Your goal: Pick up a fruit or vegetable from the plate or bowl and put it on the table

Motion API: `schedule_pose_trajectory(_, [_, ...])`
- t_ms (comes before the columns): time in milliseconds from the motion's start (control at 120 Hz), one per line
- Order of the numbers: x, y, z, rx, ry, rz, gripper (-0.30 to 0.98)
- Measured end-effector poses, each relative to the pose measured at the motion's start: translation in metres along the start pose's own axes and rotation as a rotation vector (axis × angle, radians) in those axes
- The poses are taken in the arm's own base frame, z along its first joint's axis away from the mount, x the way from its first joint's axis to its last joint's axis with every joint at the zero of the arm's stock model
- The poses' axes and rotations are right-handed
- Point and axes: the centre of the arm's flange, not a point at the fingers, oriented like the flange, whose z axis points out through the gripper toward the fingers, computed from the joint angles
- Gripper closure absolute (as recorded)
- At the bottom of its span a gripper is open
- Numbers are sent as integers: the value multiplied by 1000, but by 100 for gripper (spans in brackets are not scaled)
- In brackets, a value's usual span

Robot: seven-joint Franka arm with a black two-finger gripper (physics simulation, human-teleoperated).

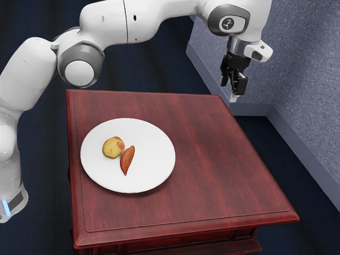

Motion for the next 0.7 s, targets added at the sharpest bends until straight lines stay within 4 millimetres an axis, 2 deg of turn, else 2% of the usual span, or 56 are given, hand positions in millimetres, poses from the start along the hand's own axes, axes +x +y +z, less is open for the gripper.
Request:
schedule_pose_trajectory(283, [-3,-7,-6,-13,8,-12,0])
schedule_pose_trajectory(333, [-18,-2,-43,-14,58,-4,0])
schedule_pose_trajectory(383, [-41,17,-91,-14,120,23,0])
schedule_pose_trajectory(408, [-49,27,-103,-17,132,39,0])
schedule_pose_trajectory(433, [-53,35,-107,-22,129,51,0])
schedule_pose_trajectory(500, [-58,46,-101,-46,88,67,0])
schedule_pose_trajectory(567, [-58,51,-77,-69,11,65,0])
schedule_pose_trajectory(617, [-58,54,-66,-95,-29,62,0])
schedule_pose_trajectory(667, [-62,61,-45,-89,-99,70,0])
schedule_pose_trajectory(700, [-71,70,-25,-67,-159,85,0])
